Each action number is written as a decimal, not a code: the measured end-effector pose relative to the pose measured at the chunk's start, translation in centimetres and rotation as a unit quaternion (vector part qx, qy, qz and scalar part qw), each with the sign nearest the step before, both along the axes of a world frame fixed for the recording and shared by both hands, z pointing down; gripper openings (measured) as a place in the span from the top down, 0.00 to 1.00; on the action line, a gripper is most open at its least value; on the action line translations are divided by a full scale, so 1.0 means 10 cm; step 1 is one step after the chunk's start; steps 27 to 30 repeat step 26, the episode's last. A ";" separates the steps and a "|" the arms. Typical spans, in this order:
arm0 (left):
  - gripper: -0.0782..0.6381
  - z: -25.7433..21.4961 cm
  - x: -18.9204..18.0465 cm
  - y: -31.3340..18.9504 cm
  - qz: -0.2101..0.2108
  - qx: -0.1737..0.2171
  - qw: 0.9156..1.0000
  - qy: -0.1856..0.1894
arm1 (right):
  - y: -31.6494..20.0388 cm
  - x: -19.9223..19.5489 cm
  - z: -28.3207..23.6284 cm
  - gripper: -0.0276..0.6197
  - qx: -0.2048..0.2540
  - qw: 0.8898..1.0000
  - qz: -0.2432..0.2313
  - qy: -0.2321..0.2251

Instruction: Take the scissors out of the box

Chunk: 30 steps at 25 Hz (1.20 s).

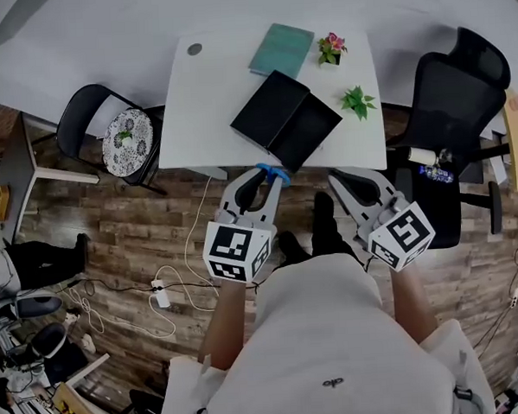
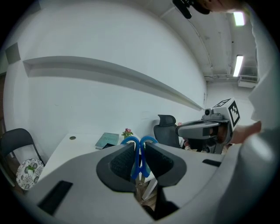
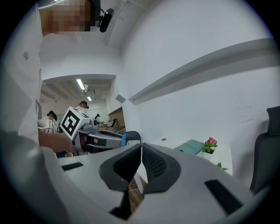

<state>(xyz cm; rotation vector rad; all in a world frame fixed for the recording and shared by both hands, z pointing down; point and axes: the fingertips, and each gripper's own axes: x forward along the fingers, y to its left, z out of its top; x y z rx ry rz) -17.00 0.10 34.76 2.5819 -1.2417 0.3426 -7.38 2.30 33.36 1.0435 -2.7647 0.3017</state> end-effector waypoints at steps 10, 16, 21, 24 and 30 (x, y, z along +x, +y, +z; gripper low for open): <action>0.77 -0.13 -0.13 0.21 0.007 0.016 1.000 0.011 | 0.13 -0.22 -0.09 0.95 0.016 1.000 -0.004 -0.014; 0.77 -0.15 -0.10 0.26 0.013 0.020 1.000 0.012 | 0.17 -0.24 -0.10 0.95 0.020 1.000 -0.005 -0.018; 0.77 -0.12 -0.08 0.30 0.021 0.013 1.000 0.007 | 0.18 -0.25 -0.09 0.95 0.018 1.000 0.002 -0.026; 0.77 -0.12 -0.10 0.32 0.020 0.011 1.000 0.007 | 0.20 -0.27 -0.09 0.95 0.015 1.000 0.001 -0.026; 0.77 -0.13 -0.12 0.33 0.019 0.012 1.000 0.008 | 0.21 -0.27 -0.08 0.95 0.014 1.000 0.001 -0.025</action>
